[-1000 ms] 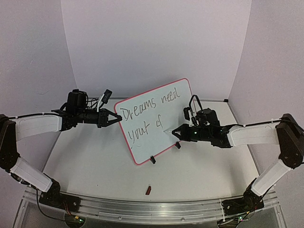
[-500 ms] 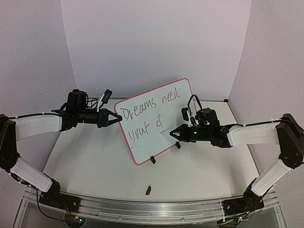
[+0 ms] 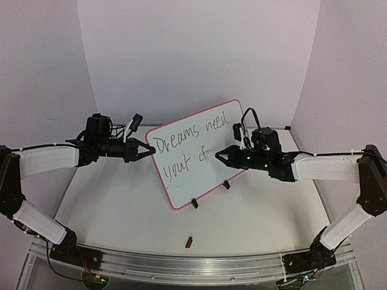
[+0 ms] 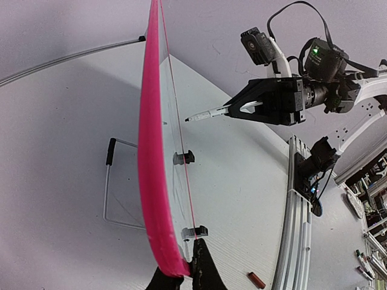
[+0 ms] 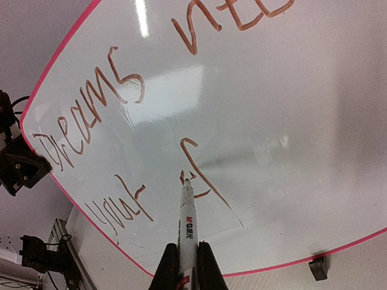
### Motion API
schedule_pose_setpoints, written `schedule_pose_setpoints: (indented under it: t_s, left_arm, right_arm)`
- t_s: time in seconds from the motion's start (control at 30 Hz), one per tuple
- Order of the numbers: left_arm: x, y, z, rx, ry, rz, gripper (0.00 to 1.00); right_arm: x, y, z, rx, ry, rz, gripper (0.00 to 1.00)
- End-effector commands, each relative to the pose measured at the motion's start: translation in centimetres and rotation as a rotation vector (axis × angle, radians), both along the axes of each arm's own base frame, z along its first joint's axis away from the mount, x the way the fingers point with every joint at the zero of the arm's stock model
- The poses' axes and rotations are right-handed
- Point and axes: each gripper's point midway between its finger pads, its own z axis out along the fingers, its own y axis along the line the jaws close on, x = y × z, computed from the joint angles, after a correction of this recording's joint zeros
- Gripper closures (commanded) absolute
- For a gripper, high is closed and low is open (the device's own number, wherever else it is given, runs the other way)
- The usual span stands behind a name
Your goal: Write a sentence on the whiteboard
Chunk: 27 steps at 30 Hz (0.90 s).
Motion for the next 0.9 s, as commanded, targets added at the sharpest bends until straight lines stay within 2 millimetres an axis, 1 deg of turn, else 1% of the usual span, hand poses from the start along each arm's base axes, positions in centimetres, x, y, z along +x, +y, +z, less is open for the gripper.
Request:
schedule_pose_setpoints:
  t_s: [0.0, 0.2, 0.53, 0.87]
  left_arm:
    - [-0.4, -0.3, -2.0, 0.085, -0.048, -0.029, 1.0]
    - [-0.3, -0.3, -2.0, 0.086, -0.049, -0.029, 1.0]
    - [-0.3, -0.3, -2.1, 0.088, -0.046, -0.029, 1.0]
    - [-0.3, -0.3, -2.1, 0.089, -0.045, -0.029, 1.0]
  right_arm:
    - [1.1, 0.8, 1.8, 0.018, -0.056, -0.003, 1.0]
    - [1.4, 1.2, 1.6, 0.014, -0.052, 0.005, 1.0]
    - [1.6, 0.9, 0.6, -0.009, -0.035, -0.013, 1.0]
    - [1.9, 1.1, 0.2, -0.02, -0.029, -0.011, 1.0]
